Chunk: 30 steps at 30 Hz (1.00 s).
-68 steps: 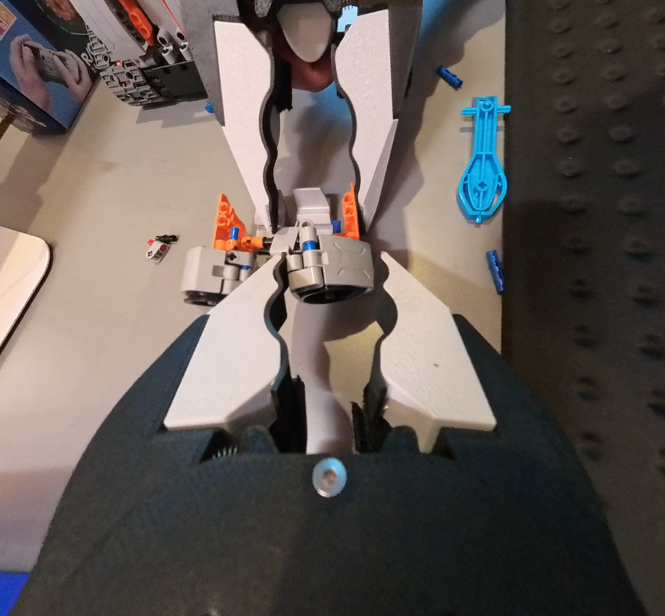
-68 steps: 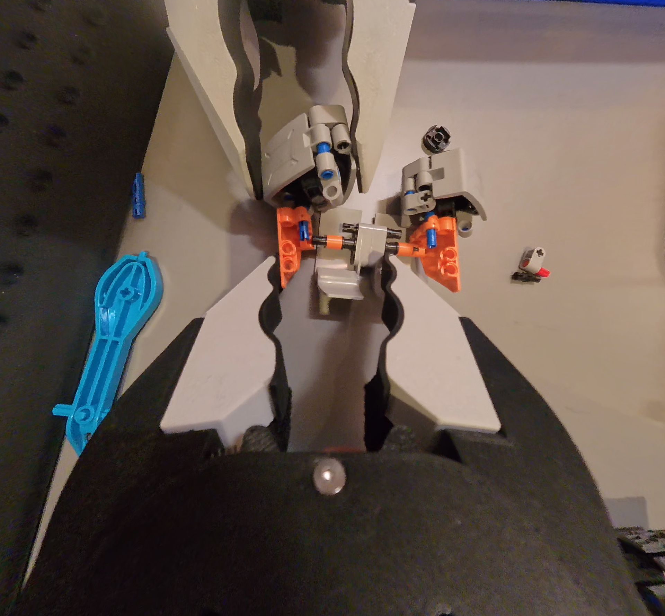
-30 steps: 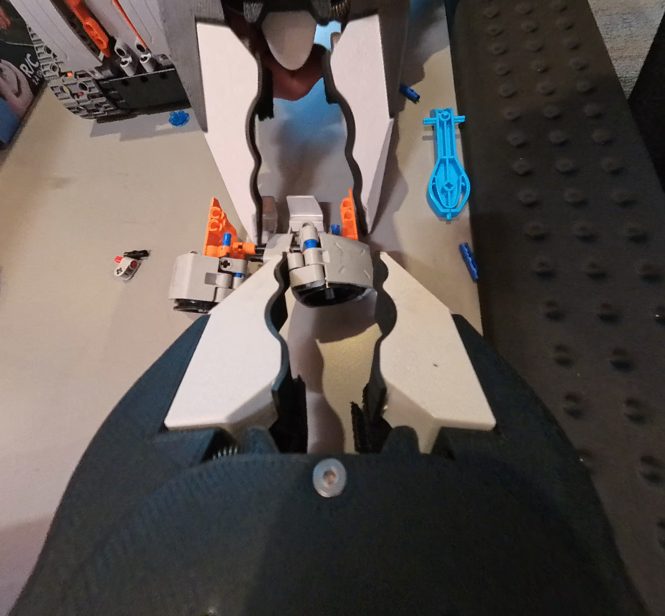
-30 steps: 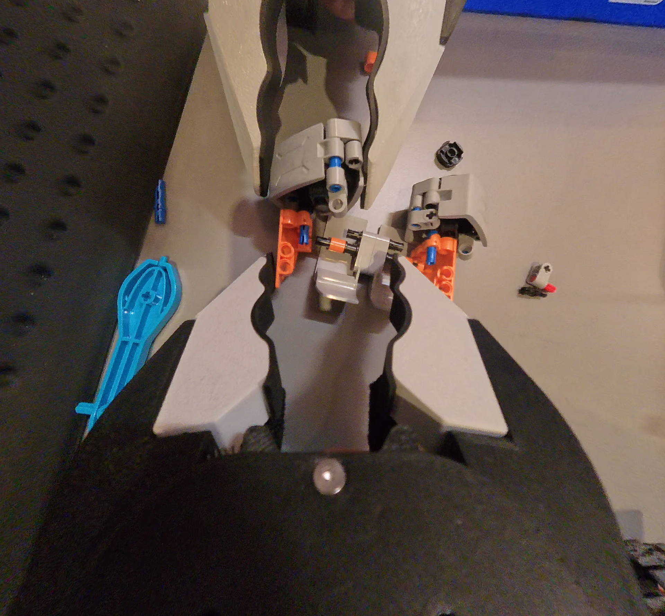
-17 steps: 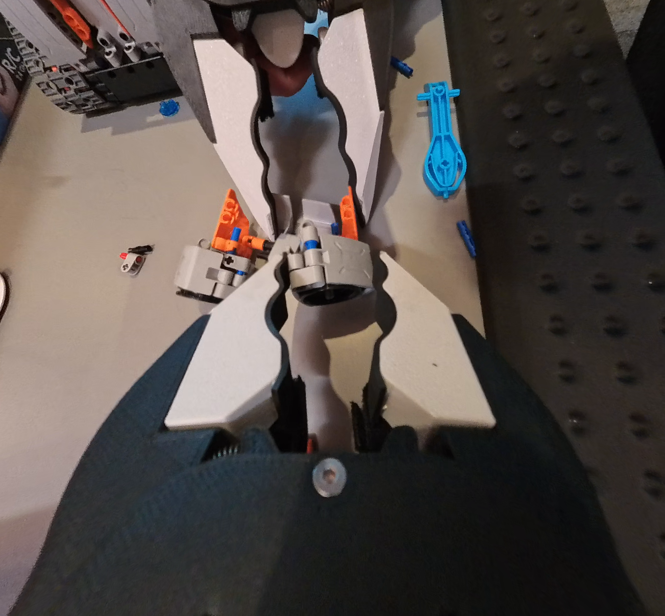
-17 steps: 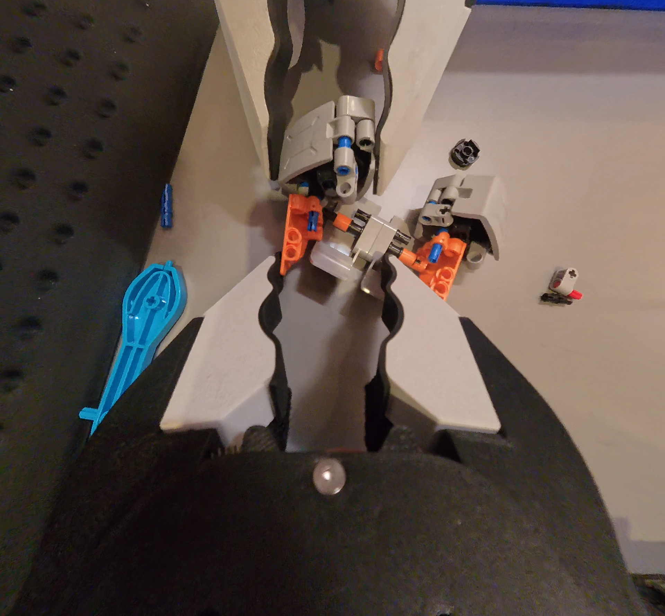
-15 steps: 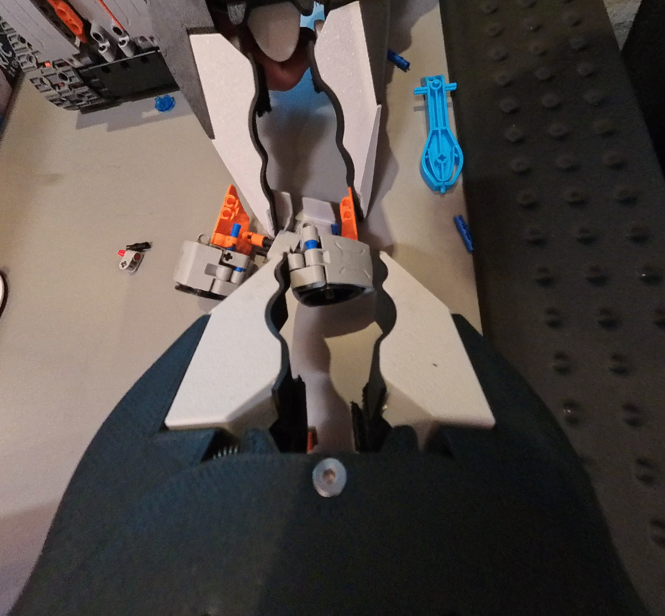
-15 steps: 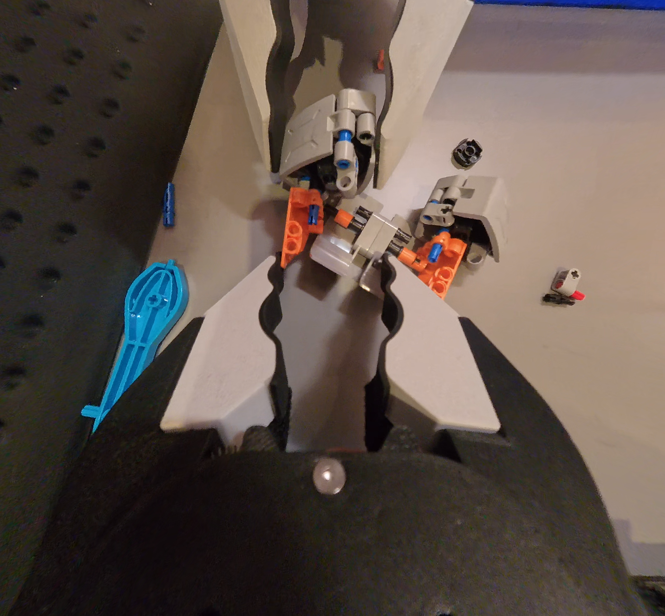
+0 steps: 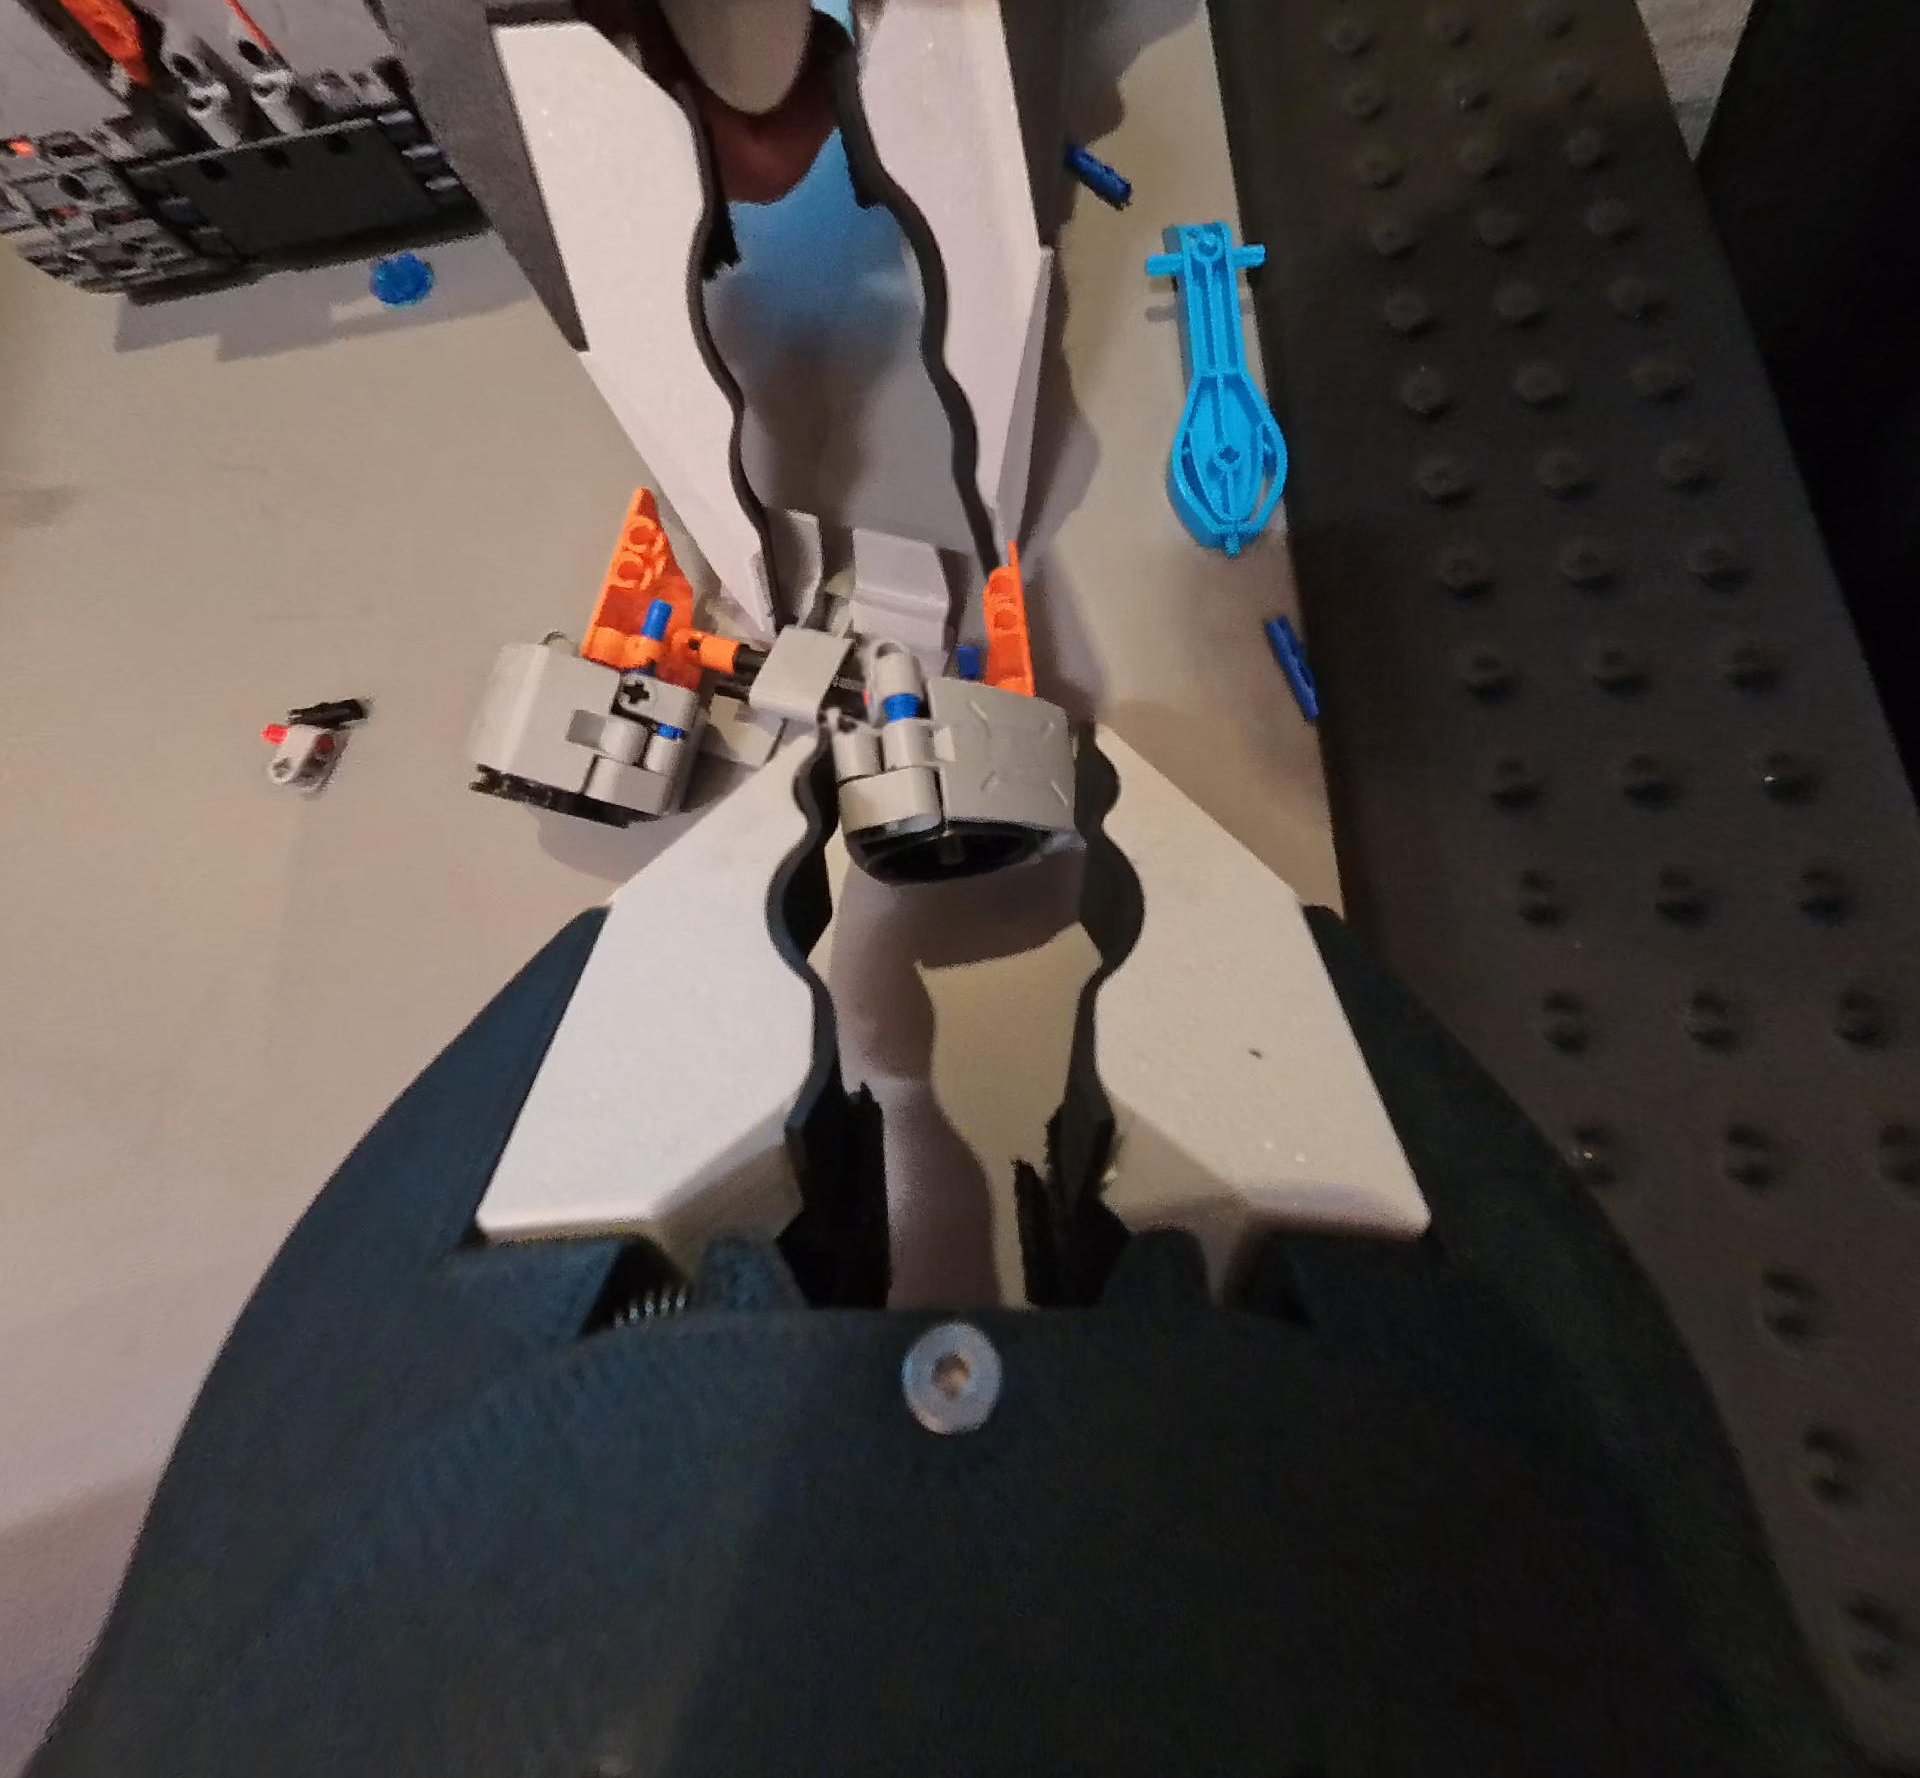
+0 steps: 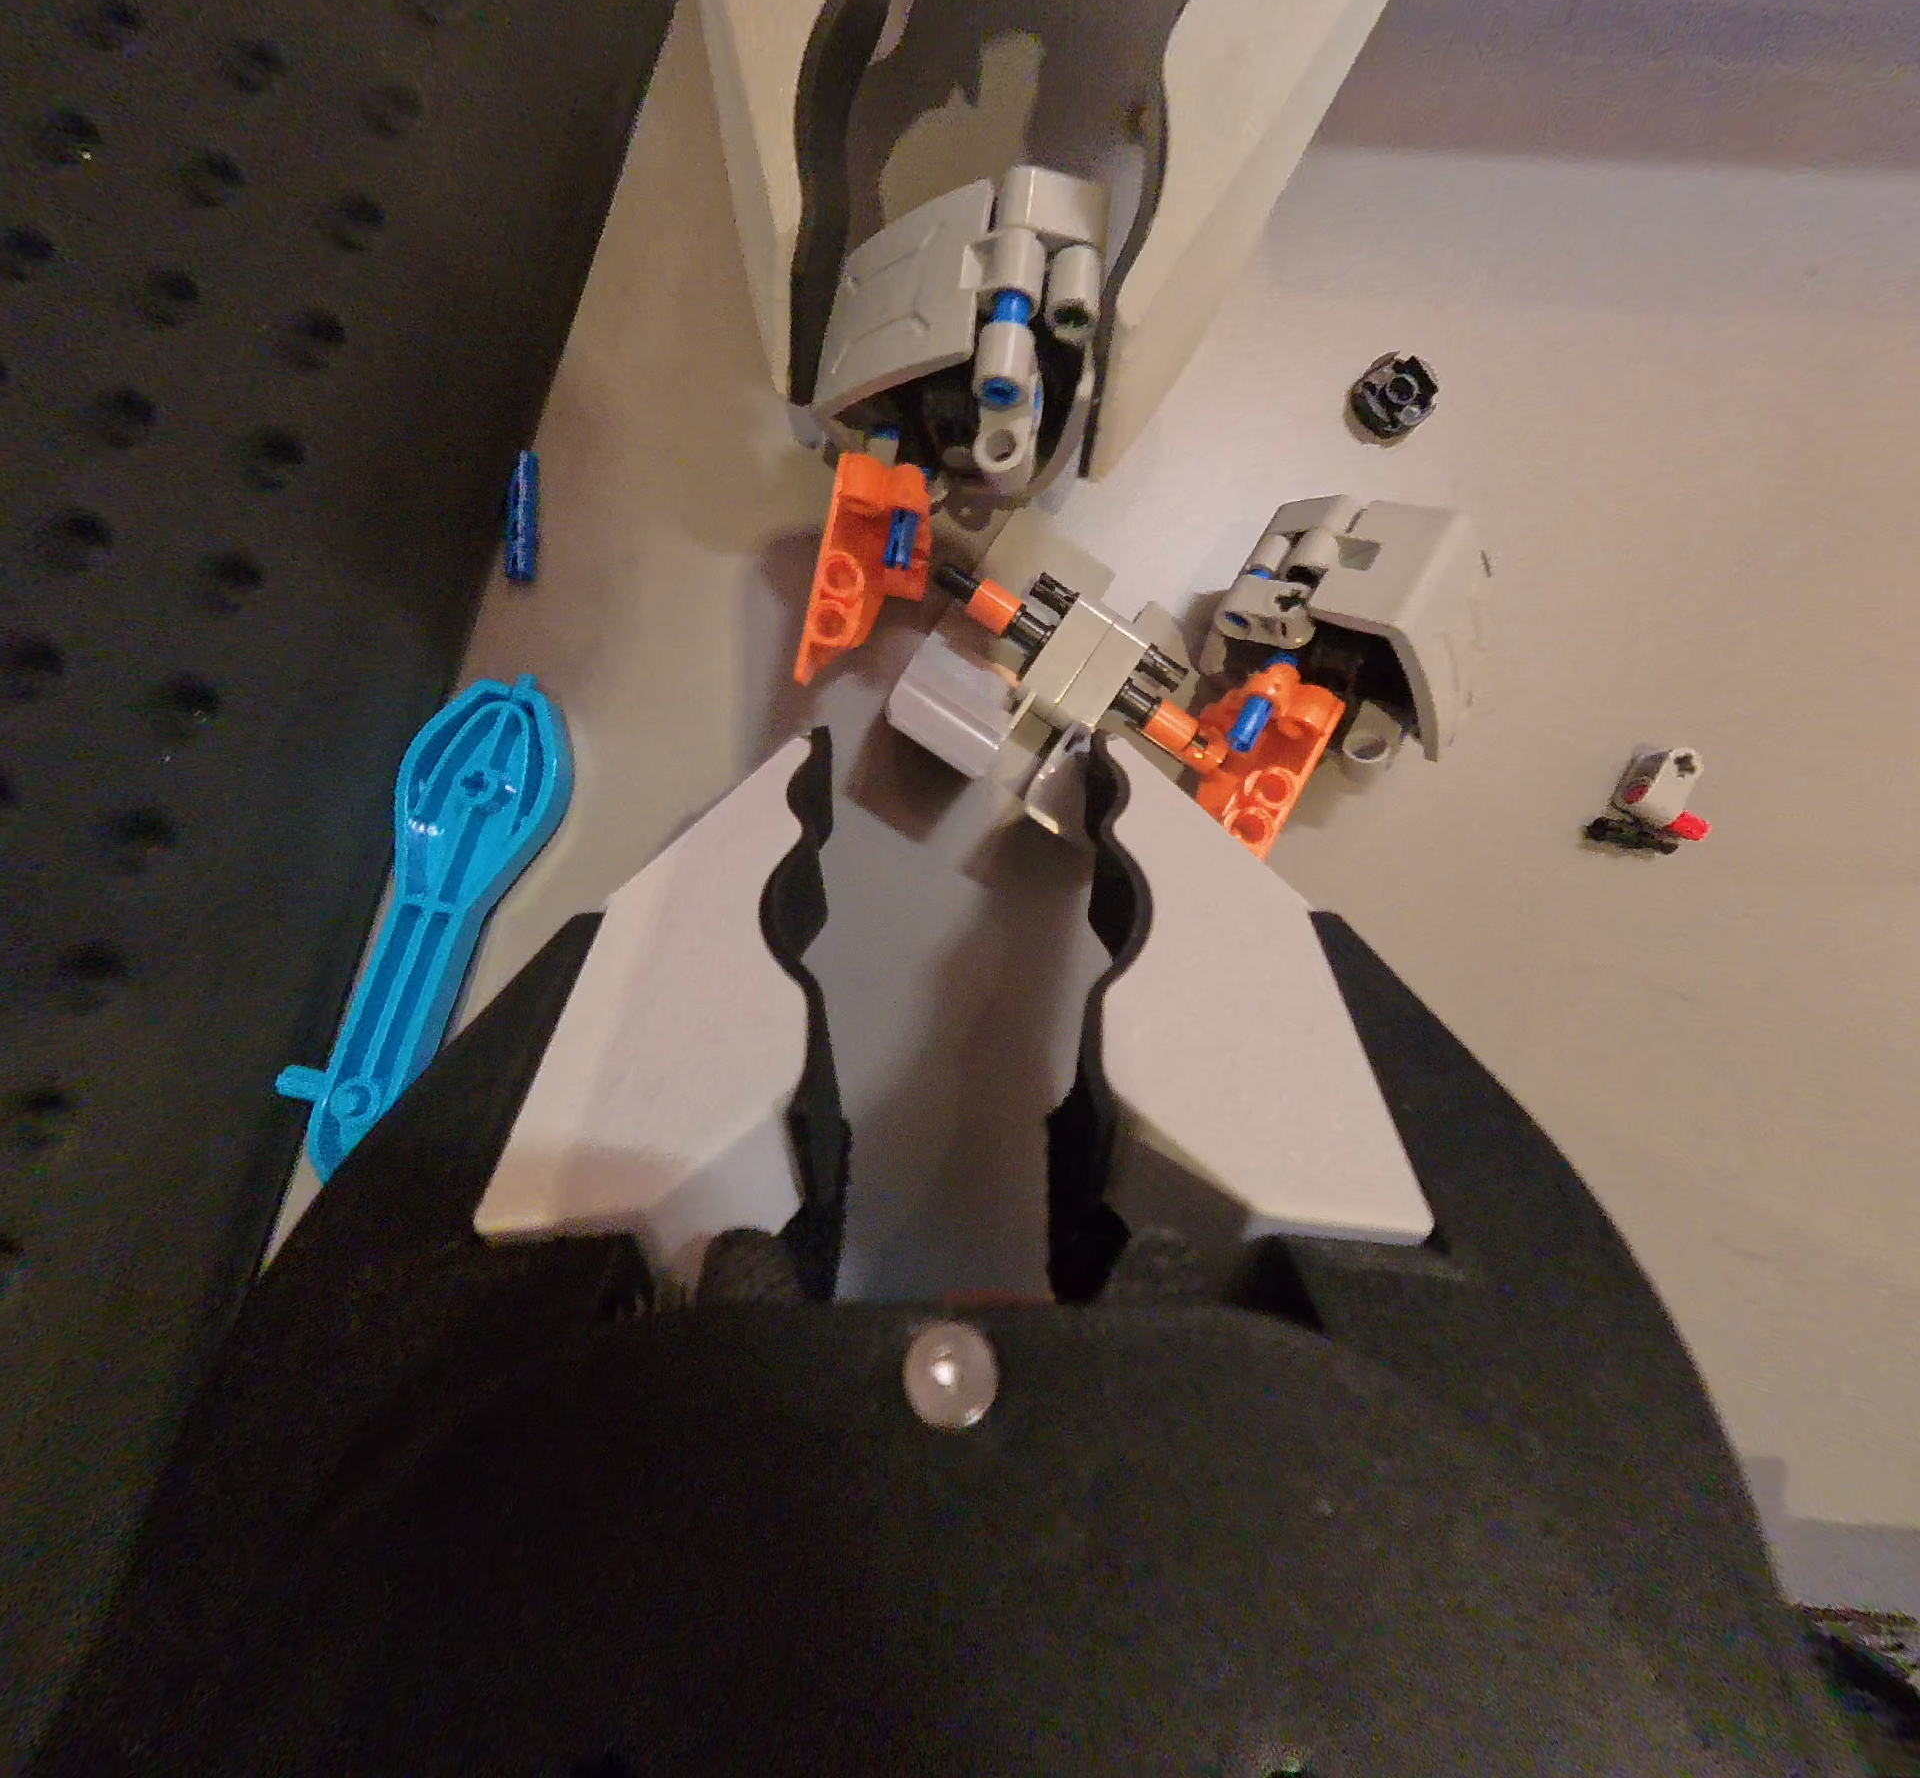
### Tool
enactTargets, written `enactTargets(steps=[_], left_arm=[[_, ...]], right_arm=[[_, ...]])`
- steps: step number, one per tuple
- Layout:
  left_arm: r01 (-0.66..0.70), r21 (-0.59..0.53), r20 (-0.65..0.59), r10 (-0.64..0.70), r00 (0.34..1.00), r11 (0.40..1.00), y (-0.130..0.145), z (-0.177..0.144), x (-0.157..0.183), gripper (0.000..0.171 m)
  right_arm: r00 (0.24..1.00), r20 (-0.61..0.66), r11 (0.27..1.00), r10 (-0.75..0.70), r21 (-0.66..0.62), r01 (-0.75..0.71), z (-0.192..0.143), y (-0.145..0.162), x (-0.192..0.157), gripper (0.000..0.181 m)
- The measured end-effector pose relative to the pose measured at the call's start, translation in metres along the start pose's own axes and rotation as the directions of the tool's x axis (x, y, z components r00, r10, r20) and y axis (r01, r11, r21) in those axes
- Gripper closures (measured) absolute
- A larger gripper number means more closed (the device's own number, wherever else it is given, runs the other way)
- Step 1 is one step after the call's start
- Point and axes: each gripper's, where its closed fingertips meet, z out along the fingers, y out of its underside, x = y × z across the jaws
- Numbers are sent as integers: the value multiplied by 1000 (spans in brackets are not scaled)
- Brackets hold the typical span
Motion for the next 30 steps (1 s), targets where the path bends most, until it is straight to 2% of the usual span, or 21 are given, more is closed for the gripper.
enactTargets(steps=[5,12,19,30], left_arm=[[-15,-24,-9,14,1000,1000,2,5,-2,128],[-36,5,-15,36,999,999,-5,10,-2,128],[-55,24,-7,56,998,998,-7,11,-1,129],[-71,22,7,71,997,997,-6,13,0,129]], right_arm=[[1000,-1,1000,1,-17,-1,-3,4,1,135],[1000,-12,1000,-10,-26,9,-3,2,-1,121],[1000,-10,999,-17,-33,17,-2,2,-3,119],[1000,30,1000,5,20,-5,-8,-7,-9,115]])
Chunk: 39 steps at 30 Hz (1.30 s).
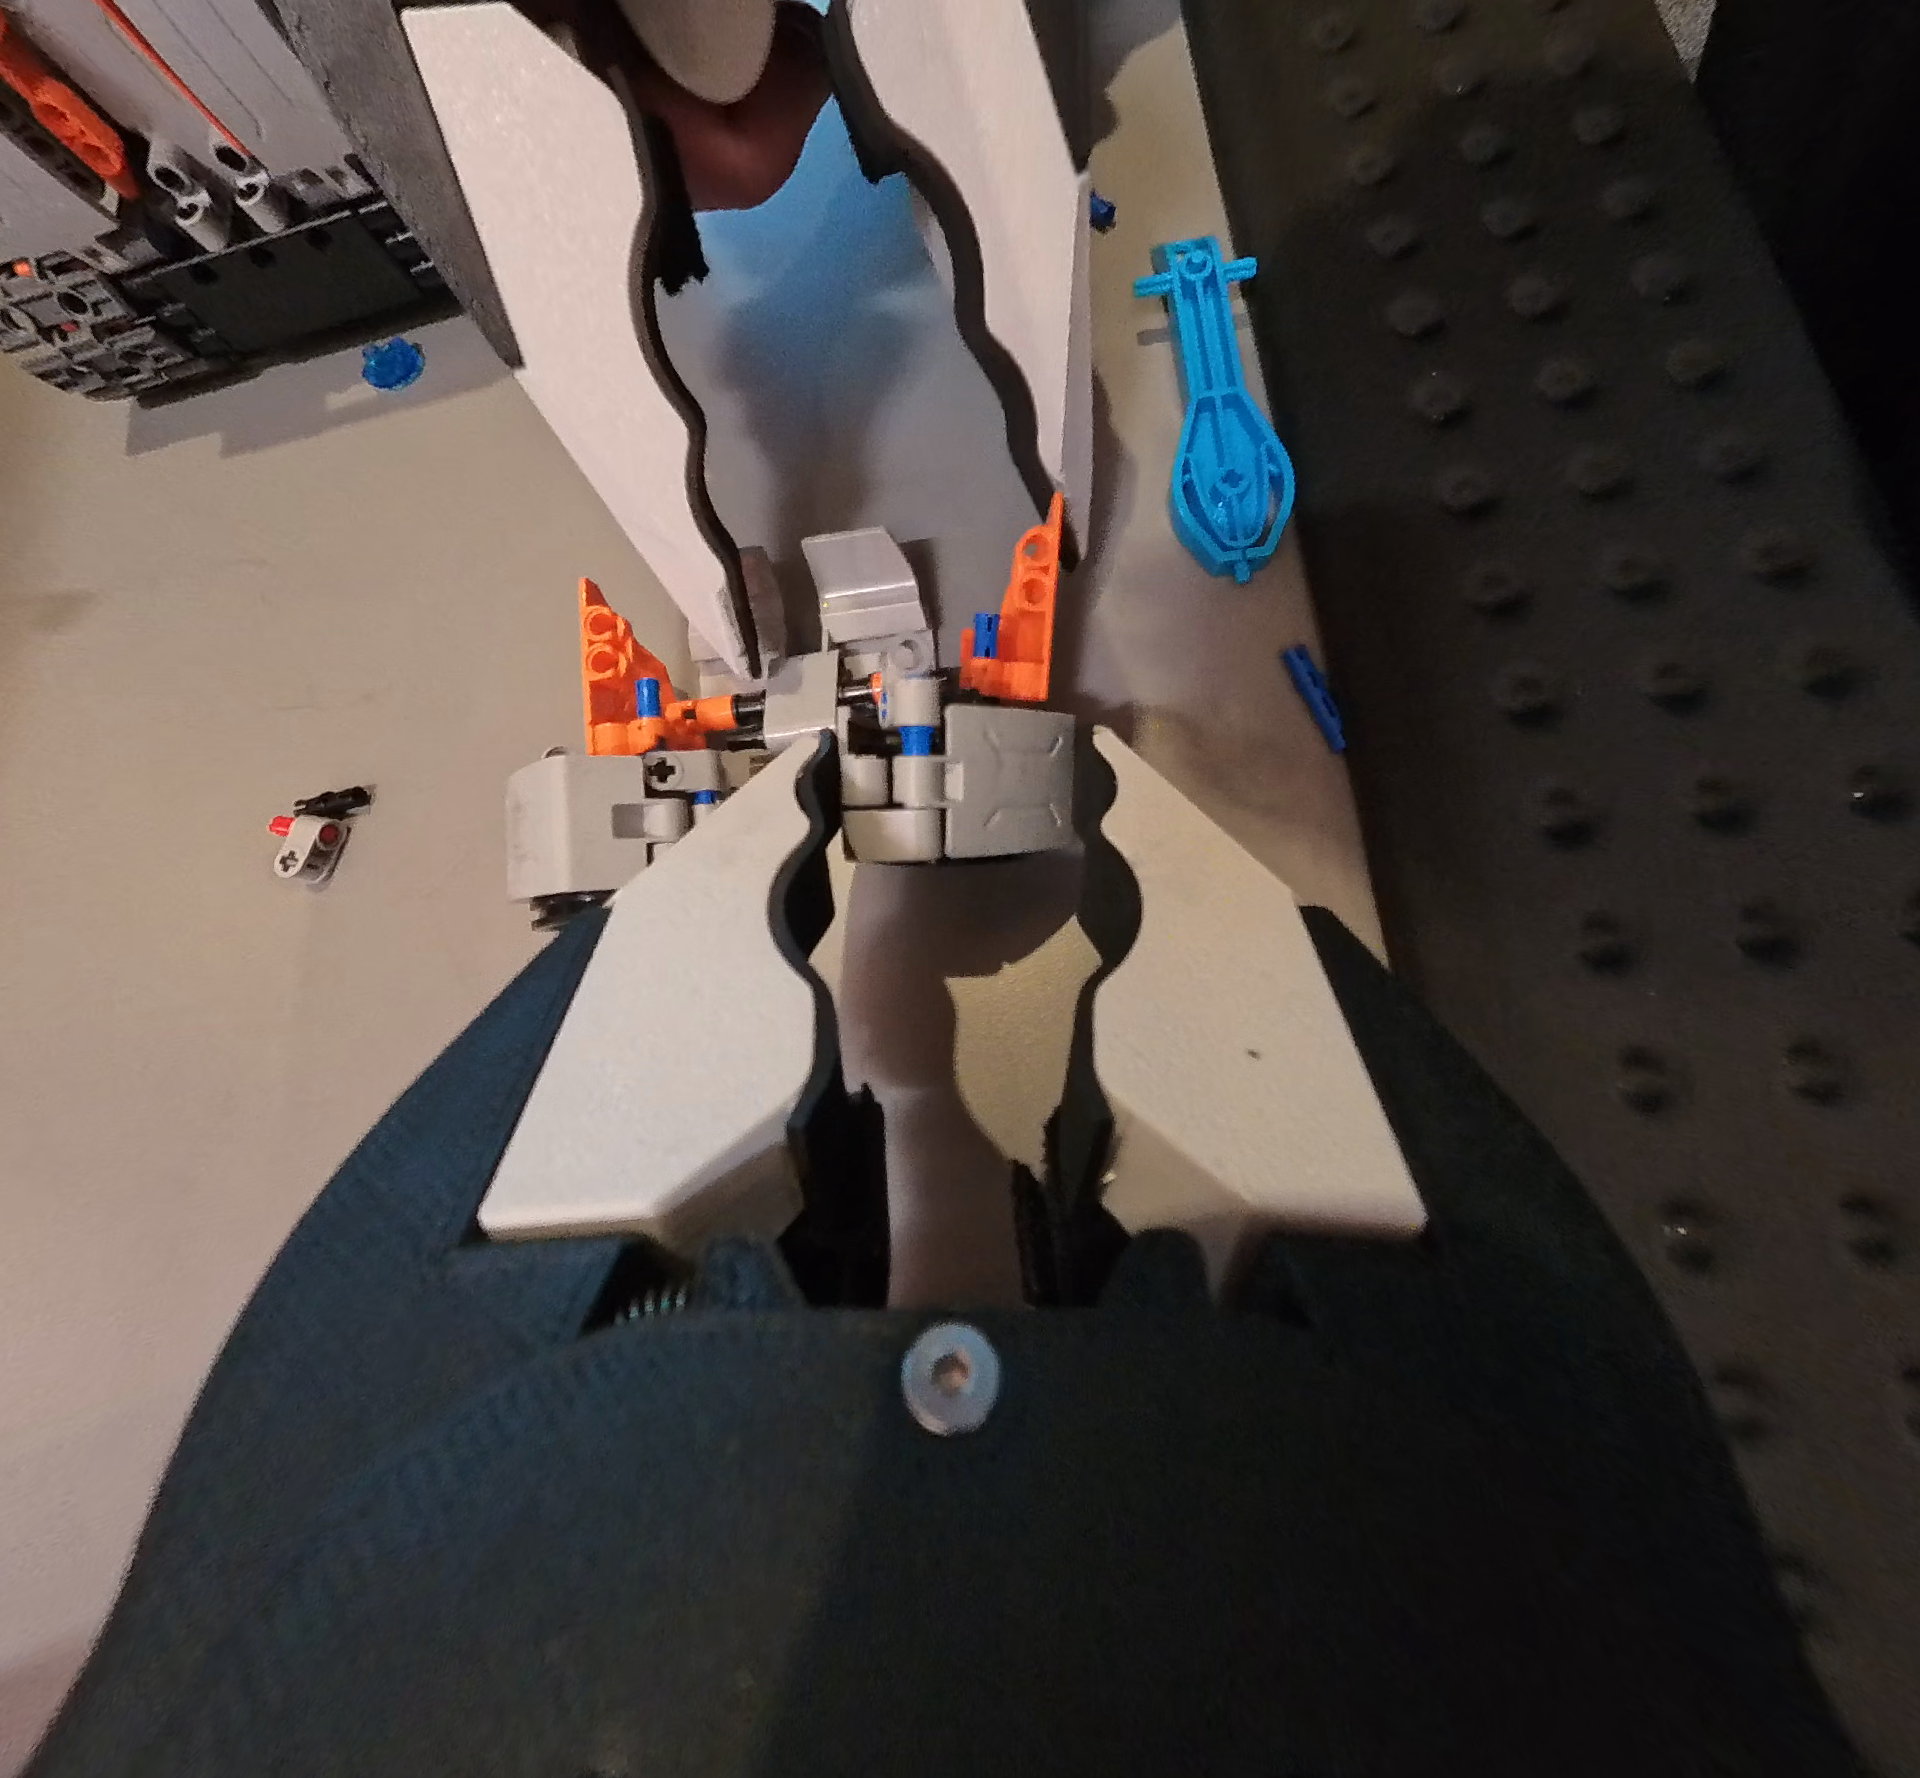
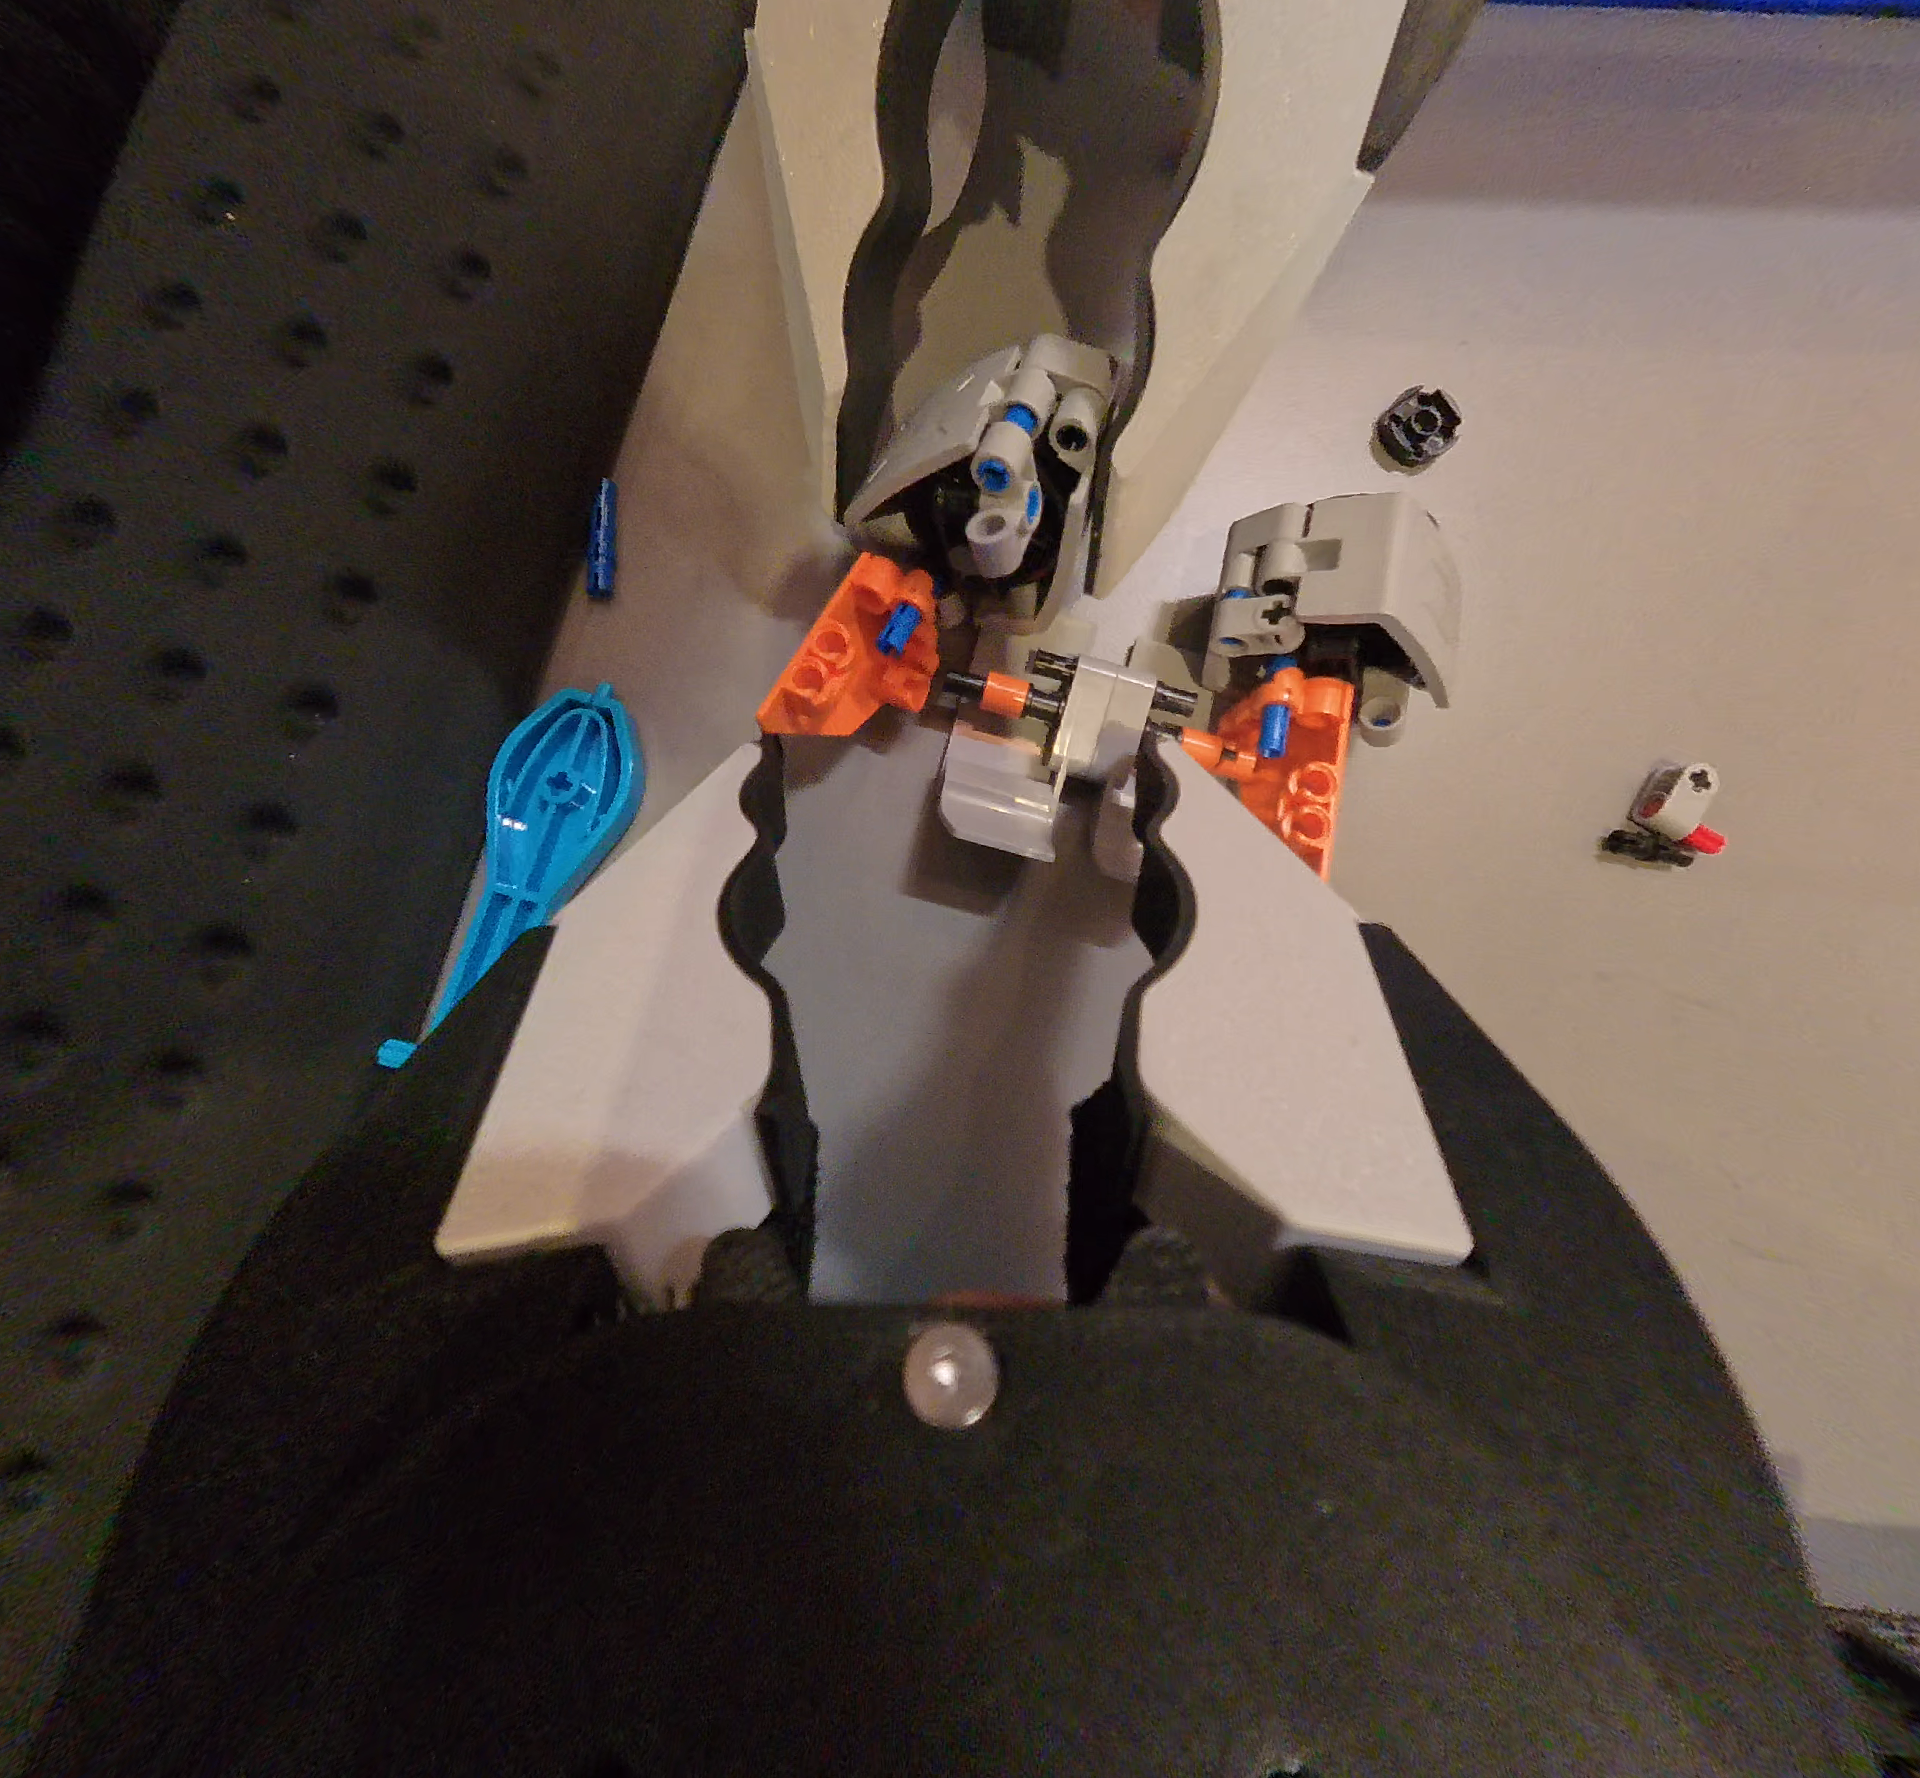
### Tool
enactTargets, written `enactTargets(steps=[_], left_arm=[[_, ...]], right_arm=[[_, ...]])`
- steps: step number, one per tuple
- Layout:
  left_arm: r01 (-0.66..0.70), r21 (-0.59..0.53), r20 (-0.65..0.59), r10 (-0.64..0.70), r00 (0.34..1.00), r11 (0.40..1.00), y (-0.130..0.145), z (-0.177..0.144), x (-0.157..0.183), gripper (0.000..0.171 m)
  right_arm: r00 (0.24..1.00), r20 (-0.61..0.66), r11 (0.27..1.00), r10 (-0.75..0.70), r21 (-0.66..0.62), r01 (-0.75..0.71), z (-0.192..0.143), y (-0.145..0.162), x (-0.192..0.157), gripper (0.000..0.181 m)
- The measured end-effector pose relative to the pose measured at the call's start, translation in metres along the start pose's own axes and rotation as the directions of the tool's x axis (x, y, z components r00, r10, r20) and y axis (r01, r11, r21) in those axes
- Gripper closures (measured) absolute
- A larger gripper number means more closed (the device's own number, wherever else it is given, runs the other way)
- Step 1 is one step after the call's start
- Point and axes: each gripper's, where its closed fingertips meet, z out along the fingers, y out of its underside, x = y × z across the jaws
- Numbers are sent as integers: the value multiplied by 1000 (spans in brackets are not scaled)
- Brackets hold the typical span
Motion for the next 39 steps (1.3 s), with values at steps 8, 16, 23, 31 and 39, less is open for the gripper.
enactTargets(steps=[8,16,23,31,39], left_arm=[[10,-12,5,-10,1000,1000,-1,-4,0,129],[36,-39,11,-36,999,999,4,0,-2,130],[48,-42,24,-47,999,998,3,0,-6,130],[59,-19,10,-59,998,998,0,-2,-5,130],[67,15,-1,-67,998,998,-3,-5,-5,130]], right_arm=[[1000,20,1000,13,21,-14,-1,-3,-2,113],[1000,-2,1000,13,11,-13,5,-4,-2,109],[999,-15,999,34,34,-33,8,-7,1,108],[999,-21,999,33,34,-33,8,-6,3,108],[999,-22,999,36,37,-35,8,-6,3,107]])
